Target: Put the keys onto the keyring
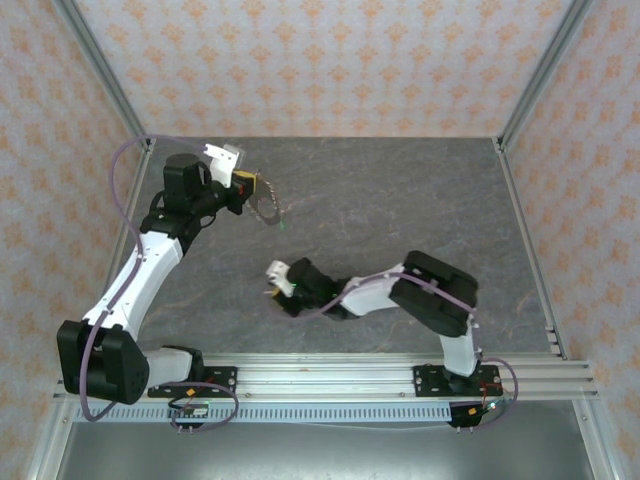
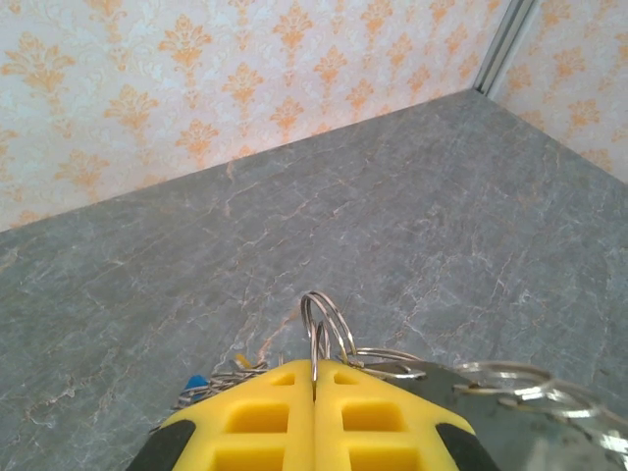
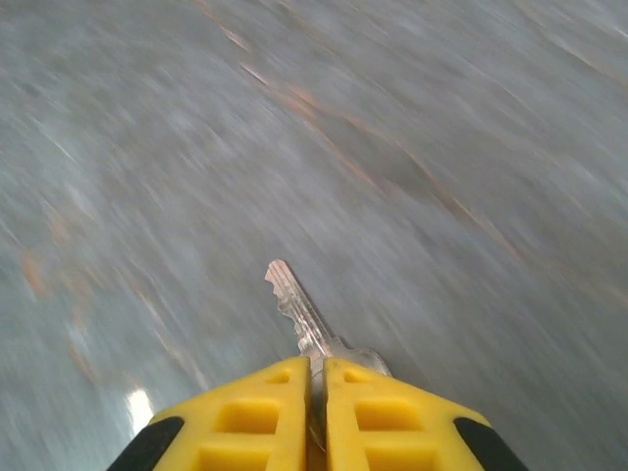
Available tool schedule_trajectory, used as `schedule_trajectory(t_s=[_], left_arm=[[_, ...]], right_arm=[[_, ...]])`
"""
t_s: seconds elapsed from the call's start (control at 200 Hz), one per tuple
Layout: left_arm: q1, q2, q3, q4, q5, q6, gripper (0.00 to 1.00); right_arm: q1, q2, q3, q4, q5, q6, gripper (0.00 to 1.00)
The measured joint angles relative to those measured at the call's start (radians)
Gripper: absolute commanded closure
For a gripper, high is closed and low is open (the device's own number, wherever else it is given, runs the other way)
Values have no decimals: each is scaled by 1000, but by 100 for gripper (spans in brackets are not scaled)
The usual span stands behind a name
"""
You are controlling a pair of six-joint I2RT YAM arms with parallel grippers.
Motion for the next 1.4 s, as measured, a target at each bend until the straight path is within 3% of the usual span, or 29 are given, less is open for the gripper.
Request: schedule_trajectory(t_s=[0.15,0.365,0.581,0.761,0.911,1.091,1.401], left_arm=[[-1,-39,-43,-2,25,0,100],[-38,-98,-100,-5,87,24,100],[-184,-179,-184,-27,158,76,100],[-240,-260,-315,-18,180,63,100],[-251,-303,-393,-10,179,33,100],[-324,-327,-425,1,173,26,100],[-385,-322,-429,3,150,31,100]], right_arm=[[-101,-178,-228,32,92,126,89],[-261,-320,-310,-116,174,369,89],[-321,-502,-340,-303,139,534,76],[-482,-652,-268,-505,42,570,66],[-515,-633,-217,-603,-60,506,72],[-515,-474,-151,-669,-196,437,76],[-515,-346,-96,-699,-234,383,78]])
